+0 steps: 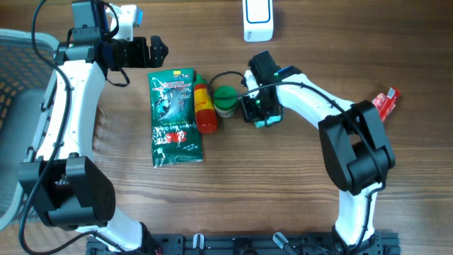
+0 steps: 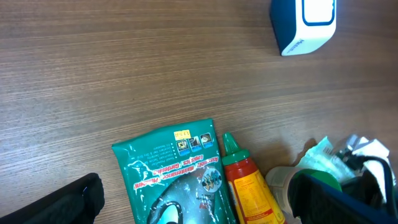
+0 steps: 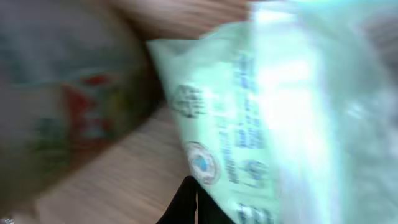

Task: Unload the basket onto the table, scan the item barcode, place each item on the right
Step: 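Grasp the pale green wet-wipe pack with the right gripper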

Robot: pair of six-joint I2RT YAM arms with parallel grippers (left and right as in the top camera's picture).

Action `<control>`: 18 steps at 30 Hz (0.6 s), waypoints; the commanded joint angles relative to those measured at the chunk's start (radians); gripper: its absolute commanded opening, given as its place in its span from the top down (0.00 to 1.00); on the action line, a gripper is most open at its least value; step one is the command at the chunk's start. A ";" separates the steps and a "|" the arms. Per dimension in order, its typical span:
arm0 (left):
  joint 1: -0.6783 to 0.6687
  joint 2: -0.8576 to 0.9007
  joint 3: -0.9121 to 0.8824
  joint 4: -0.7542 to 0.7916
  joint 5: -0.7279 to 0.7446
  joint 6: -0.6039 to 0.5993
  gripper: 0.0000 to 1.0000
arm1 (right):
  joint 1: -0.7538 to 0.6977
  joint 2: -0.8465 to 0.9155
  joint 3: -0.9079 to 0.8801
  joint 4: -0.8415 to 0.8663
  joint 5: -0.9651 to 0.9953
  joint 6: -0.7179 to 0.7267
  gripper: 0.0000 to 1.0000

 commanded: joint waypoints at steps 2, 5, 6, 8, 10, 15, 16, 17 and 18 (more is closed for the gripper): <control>0.002 -0.013 0.009 0.002 0.002 0.019 0.00 | -0.183 0.012 -0.008 -0.061 0.085 0.029 0.96; 0.002 -0.013 0.009 0.002 0.002 0.019 0.00 | -0.293 -0.010 -0.003 -0.065 0.047 0.003 0.96; 0.002 -0.013 0.009 0.002 0.002 0.019 0.00 | -0.323 -0.031 0.004 -0.075 -0.021 -0.041 0.96; 0.002 -0.013 0.009 0.002 0.002 0.019 0.00 | -0.368 -0.096 0.028 -0.109 -0.092 -0.086 0.93; 0.002 -0.013 0.009 0.002 0.002 0.019 0.00 | -0.420 -0.166 0.053 -0.116 -0.095 -0.135 0.56; 0.002 -0.013 0.009 0.002 0.002 0.019 0.00 | -0.517 -0.113 0.067 0.021 -0.278 -0.249 0.26; 0.002 -0.013 0.009 0.002 0.002 0.019 0.00 | -0.517 -0.082 0.067 0.023 -0.312 -0.272 0.26; 0.002 -0.013 0.009 0.002 0.002 0.019 0.00 | -0.517 -0.046 0.067 0.024 -0.324 -0.277 0.26; 0.002 -0.013 0.009 0.002 0.002 0.019 0.00 | -0.517 -0.019 0.067 0.030 -0.339 -0.292 0.25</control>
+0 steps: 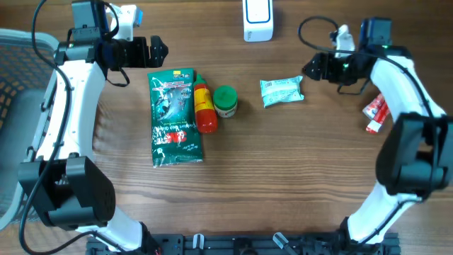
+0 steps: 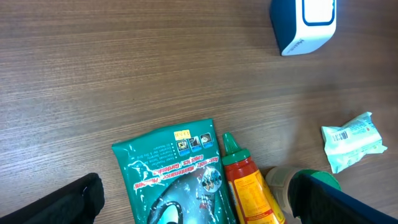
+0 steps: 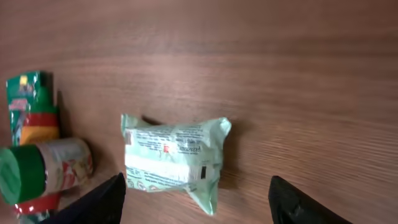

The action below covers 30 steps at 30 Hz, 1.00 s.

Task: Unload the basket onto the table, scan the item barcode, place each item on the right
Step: 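Grasp the pale green wet-wipe pack with the right gripper, then lift the wet-wipe pack up to the white scanner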

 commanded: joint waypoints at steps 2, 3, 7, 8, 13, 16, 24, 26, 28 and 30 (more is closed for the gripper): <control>0.002 -0.013 0.009 0.002 0.002 0.019 0.00 | 0.006 0.128 0.005 0.026 -0.099 -0.063 0.25; 0.002 -0.013 0.009 0.002 0.002 0.019 0.00 | 0.006 0.156 0.005 0.046 -0.120 -0.059 0.23; 0.002 -0.013 0.009 0.002 0.002 0.019 0.00 | 0.028 0.248 0.005 0.069 -0.158 -0.034 0.24; 0.002 -0.013 0.009 0.002 0.002 0.019 0.00 | 0.038 0.272 0.005 0.065 -0.158 -0.032 0.25; 0.002 -0.013 0.009 0.002 0.002 0.019 0.00 | 0.105 0.363 0.004 0.066 -0.153 -0.013 0.48; 0.002 -0.013 0.009 0.002 0.002 0.019 0.00 | 0.104 0.375 0.004 0.084 -0.146 0.019 0.94; 0.002 -0.013 0.009 0.002 0.002 0.019 0.00 | 0.066 0.175 0.005 0.074 -0.237 0.045 0.96; 0.002 -0.013 0.009 0.002 0.002 0.019 0.00 | 0.065 0.040 0.005 0.058 -0.237 0.062 0.95; 0.002 -0.013 0.009 0.002 0.002 0.019 0.00 | 0.065 -0.065 0.005 0.053 -0.241 0.106 0.96; 0.002 -0.013 0.009 0.002 0.002 0.019 0.00 | 0.065 -0.121 0.005 0.055 -0.290 0.151 0.96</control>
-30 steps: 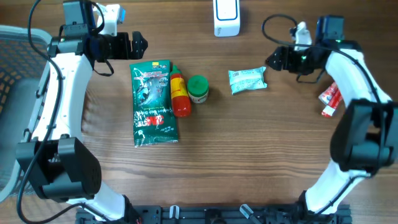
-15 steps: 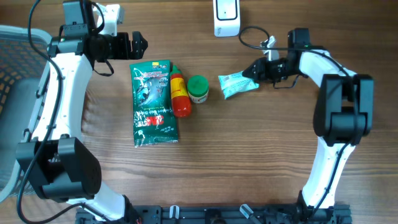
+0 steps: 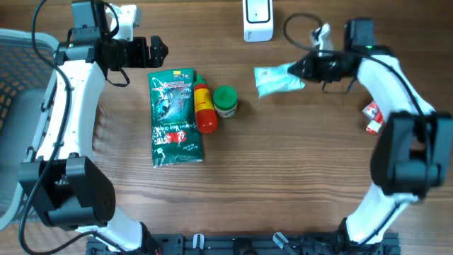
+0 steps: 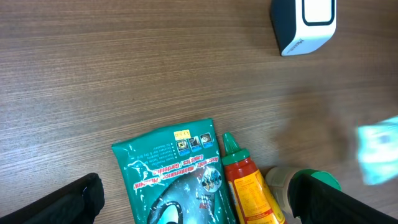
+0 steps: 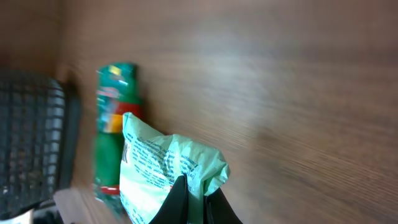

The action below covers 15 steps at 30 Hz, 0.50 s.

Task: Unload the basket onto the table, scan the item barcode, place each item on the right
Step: 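Lift the wet-wipe pack up to the white scanner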

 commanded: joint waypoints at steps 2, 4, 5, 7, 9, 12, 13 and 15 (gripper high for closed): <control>0.002 -0.013 0.009 0.002 0.002 0.019 0.00 | -0.003 -0.090 0.006 0.025 -0.056 0.134 0.96; 0.002 -0.013 0.009 0.002 0.002 0.019 0.00 | -0.003 -0.090 0.006 0.083 -0.081 0.176 0.96; 0.002 -0.013 0.009 0.002 0.002 0.019 0.00 | -0.003 -0.093 0.006 0.116 -0.110 0.192 0.96; 0.002 -0.013 0.009 0.002 0.002 0.019 0.00 | -0.003 -0.105 0.006 0.173 -0.130 0.203 0.95; 0.002 -0.013 0.009 0.002 0.002 0.019 0.00 | -0.003 -0.127 0.006 0.199 -0.119 0.197 0.96; 0.002 -0.013 0.009 0.002 0.002 0.019 0.00 | -0.003 -0.237 0.006 0.229 0.090 0.196 0.96; 0.002 -0.013 0.009 0.002 0.002 0.019 0.00 | 0.000 -0.283 0.006 0.228 0.196 0.194 0.96; 0.002 -0.013 0.009 0.002 0.002 0.019 0.00 | 0.018 -0.367 0.006 0.226 0.380 0.161 0.96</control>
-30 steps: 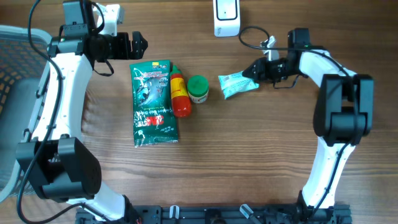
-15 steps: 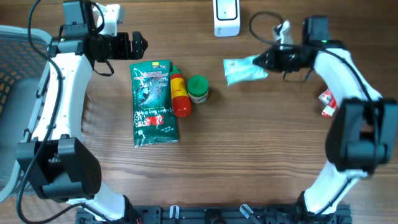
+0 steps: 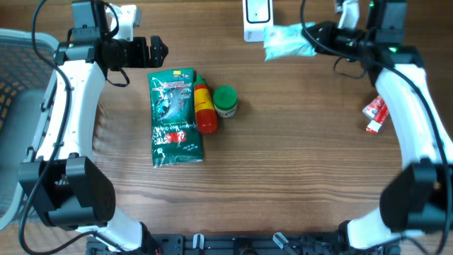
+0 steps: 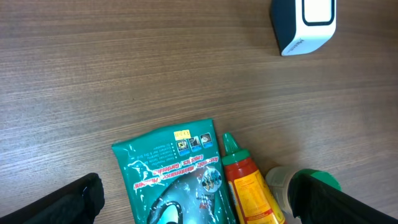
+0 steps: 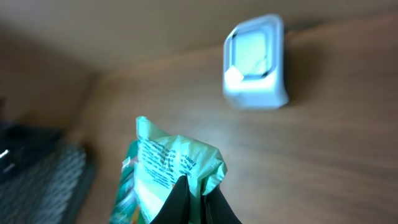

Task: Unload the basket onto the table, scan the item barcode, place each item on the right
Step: 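Lift the wet-wipe pack up to the white scanner, then hold the wet-wipe pack under the scanner with the right gripper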

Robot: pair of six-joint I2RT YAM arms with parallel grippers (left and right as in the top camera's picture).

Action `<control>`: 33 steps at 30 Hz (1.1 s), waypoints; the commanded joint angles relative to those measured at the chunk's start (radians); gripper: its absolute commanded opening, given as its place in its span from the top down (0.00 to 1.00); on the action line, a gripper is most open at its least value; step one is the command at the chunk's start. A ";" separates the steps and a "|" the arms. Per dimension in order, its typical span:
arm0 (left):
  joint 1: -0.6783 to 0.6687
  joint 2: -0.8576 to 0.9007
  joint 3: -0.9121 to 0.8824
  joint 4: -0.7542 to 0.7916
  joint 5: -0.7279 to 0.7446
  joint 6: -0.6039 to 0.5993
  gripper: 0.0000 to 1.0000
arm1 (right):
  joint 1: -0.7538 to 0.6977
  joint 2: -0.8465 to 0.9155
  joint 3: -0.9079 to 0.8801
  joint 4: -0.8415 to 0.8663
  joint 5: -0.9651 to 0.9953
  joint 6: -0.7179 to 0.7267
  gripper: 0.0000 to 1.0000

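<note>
My right gripper [image 3: 315, 37] is shut on a pale green printed packet [image 3: 287, 41] and holds it in the air at the back of the table, just right of the white and blue scanner [image 3: 255, 18]. In the right wrist view the packet [image 5: 171, 165] is pinched at its crimped end by the right gripper [image 5: 198, 186]. The scanner [image 5: 255, 62] stands beyond it, window facing the camera. My left gripper [image 3: 152, 49] hangs open at the back left, above the top of the green pouch, holding nothing. Its fingers [image 4: 68, 199] frame the left wrist view.
A dark green pouch [image 3: 175, 117], a red and yellow sauce bottle [image 3: 204, 106] and a green-lidded jar [image 3: 226, 100] lie side by side left of centre. A red packet [image 3: 375, 113] lies at the right. A grey mesh basket [image 3: 18, 106] stands off the left edge.
My right gripper, still shut on the pale green packet, has moved from right of the jar to the back, next to the scanner. The left arm has not moved.
First my right gripper was down beside the jar with the packet at its fingers. Then the packet lay on the table right of the jar, the gripper open and apart from it. Then it held the packet lifted, and now holds it by the scanner.
</note>
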 commanded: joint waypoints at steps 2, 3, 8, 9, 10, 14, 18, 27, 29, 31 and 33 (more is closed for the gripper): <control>0.002 -0.013 0.009 0.002 0.002 0.019 0.00 | 0.032 -0.153 0.008 0.009 0.253 -0.042 0.96; 0.002 -0.013 0.009 0.002 0.002 0.019 0.00 | 0.032 -0.153 0.008 0.009 0.244 -0.040 0.96; 0.002 -0.013 0.009 0.002 0.002 0.019 0.00 | 0.032 -0.153 0.008 0.029 0.119 -0.038 0.96; 0.002 -0.013 0.009 0.002 0.002 0.019 0.00 | 0.042 -0.152 0.008 0.041 0.134 -0.029 0.96; 0.002 -0.013 0.009 0.002 0.002 0.019 0.00 | 0.062 -0.151 0.008 0.055 0.188 -0.047 0.96; 0.002 -0.013 0.009 0.002 0.002 0.019 0.00 | 0.222 -0.099 0.008 0.202 0.664 -0.212 0.96; 0.002 -0.013 0.009 0.002 0.002 0.019 0.00 | 0.315 0.036 0.008 0.459 0.912 -0.447 0.96; 0.002 -0.013 0.009 0.002 0.002 0.019 0.00 | 0.396 0.329 0.008 1.004 1.035 -1.181 0.96; 0.002 -0.013 0.009 0.002 0.002 0.019 0.00 | 0.409 0.348 0.008 1.030 1.002 -1.253 0.96; 0.002 -0.013 0.009 0.002 0.002 0.019 0.00 | 0.409 0.365 0.008 1.056 1.006 -1.337 0.96; 0.002 -0.013 0.009 0.002 0.002 0.019 0.00 | 0.410 0.365 0.008 1.044 1.033 -1.343 0.96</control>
